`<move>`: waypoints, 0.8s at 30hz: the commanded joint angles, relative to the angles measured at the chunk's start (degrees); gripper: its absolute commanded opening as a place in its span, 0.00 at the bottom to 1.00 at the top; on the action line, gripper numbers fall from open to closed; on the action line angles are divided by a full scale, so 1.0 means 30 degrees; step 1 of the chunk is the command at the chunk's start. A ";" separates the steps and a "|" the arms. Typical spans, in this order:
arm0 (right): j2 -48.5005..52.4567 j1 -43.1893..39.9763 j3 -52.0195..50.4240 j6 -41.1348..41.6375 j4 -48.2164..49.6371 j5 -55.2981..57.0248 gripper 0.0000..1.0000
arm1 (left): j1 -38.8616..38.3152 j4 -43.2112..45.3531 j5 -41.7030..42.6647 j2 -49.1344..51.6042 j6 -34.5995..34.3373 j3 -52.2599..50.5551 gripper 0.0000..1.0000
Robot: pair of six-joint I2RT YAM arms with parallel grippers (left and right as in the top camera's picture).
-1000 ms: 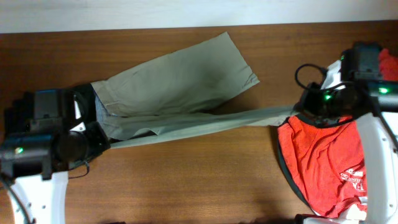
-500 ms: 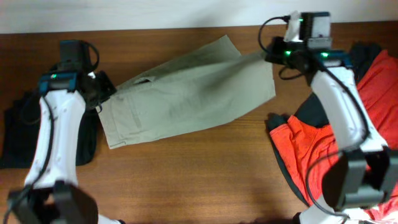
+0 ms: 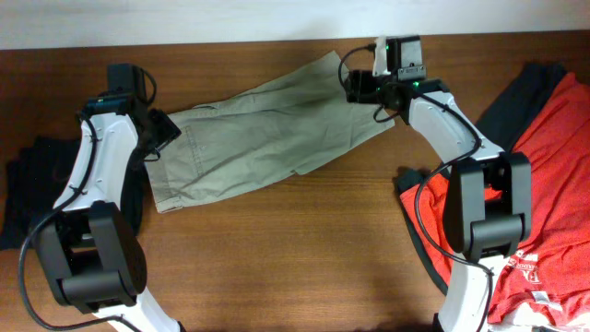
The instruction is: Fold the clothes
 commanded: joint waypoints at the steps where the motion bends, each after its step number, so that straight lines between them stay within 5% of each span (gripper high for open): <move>1: 0.1020 -0.0022 -0.0219 -0.1290 -0.1654 0.0226 0.62 | -0.0597 -0.0459 0.1086 0.0138 0.1071 0.0036 0.67; 5: 0.2914 0.0036 -0.0219 -0.2987 -0.3308 -0.0160 0.62 | -0.2463 -0.0444 0.0947 0.1639 0.1647 0.0029 0.61; 7: 0.2834 -0.0015 -0.0211 -0.2980 -0.5719 0.1843 0.53 | -0.2980 -0.0678 0.1086 0.2863 0.2208 0.0029 0.61; 9: 0.2710 -0.0488 -0.0204 -0.1843 -1.0834 0.2790 0.32 | -0.3242 -0.2237 0.1086 0.3694 0.2229 0.0029 0.61; 11: 0.2572 -0.0954 -0.0197 -0.0576 -1.3529 0.3293 0.25 | -0.3242 -0.3140 0.1086 0.3781 0.3147 0.0029 0.61; 13: 0.1231 -0.1115 -0.0087 -0.0590 -1.3930 0.3242 0.27 | -0.3242 -0.3300 0.1078 0.3781 0.3366 0.0029 0.62; 14: 0.0393 -0.1115 0.0466 -0.0597 -1.3653 0.3249 0.63 | -0.3242 -0.3169 0.1086 0.3781 0.3366 0.0036 0.62; 16: 0.0095 -0.1107 0.1231 -0.0597 -1.2517 0.3220 0.78 | -0.3242 -0.3075 0.1078 0.3781 0.3483 0.0036 0.62; 22: 0.0641 -0.1078 0.1188 -0.0590 -0.8590 0.1290 0.75 | -0.3504 -0.2863 0.1086 0.3781 0.3490 0.0036 0.63; 24: 0.1326 -0.1078 0.1188 -0.0590 -0.7621 0.1282 0.58 | -0.3548 -0.2856 0.1078 0.3781 0.3490 0.0036 0.63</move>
